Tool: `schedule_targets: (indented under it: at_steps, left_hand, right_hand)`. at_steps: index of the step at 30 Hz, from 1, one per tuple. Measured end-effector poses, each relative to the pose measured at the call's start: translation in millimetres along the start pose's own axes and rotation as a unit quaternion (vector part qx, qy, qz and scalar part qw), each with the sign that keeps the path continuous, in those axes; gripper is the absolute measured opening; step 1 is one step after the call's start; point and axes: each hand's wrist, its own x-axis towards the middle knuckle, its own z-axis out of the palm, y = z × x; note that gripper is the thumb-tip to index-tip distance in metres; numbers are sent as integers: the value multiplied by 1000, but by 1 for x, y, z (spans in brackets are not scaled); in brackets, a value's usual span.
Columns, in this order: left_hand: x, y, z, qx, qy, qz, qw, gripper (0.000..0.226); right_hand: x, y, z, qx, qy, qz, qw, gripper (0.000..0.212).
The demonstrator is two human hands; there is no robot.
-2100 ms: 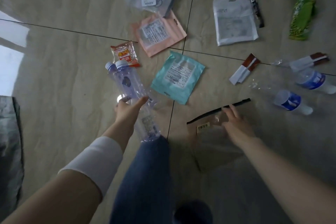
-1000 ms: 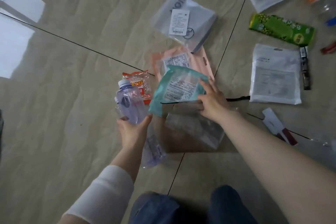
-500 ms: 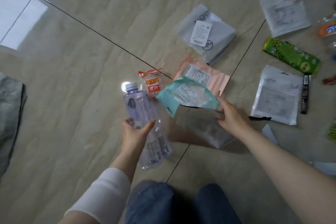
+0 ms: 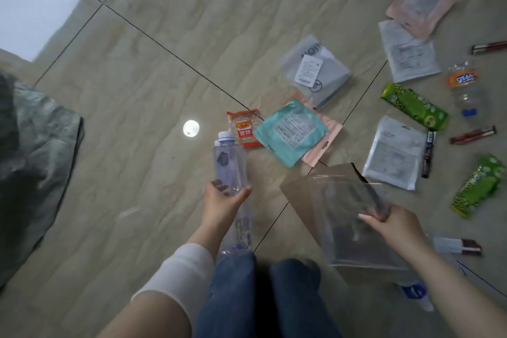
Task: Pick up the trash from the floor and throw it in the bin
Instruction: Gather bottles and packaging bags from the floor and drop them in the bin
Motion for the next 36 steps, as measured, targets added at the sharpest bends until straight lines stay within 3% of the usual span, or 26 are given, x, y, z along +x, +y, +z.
schedule_targets:
  at_steps: [4,7,12,17,23,27,31,36]
  left_hand:
    - [8,37,37,175,-26,82,981,79]
    - [22,65,70,281,-41,139,949,87]
    - [94,96,132,360,-56,160,917,91]
    - [180,95,181,432,-13,193,881,94]
    - [189,91,192,426,3,202,882,89]
    - [171,91,180,419,17,222,880,80]
    - [142,98,153,398,-19,220,890,86]
    - [82,126,82,260,-29,199,945,85]
  right_hand:
    - [14,6,-4,12,-22,21,999,37]
    - [28,10,-16,-2,-78,8,997,27]
    - [96,27,-20,-12,-119,-1,993,16]
    - [172,38,2,-15,-166,2,986,19]
    - [192,30,7,-57,-170,3,984,35]
    - [175,25,-7,-67,-174,5,983,33]
    - [154,12,-31,-51,-168,8,984,30]
    - [113,-34,-59,-81,-206,6,975,32]
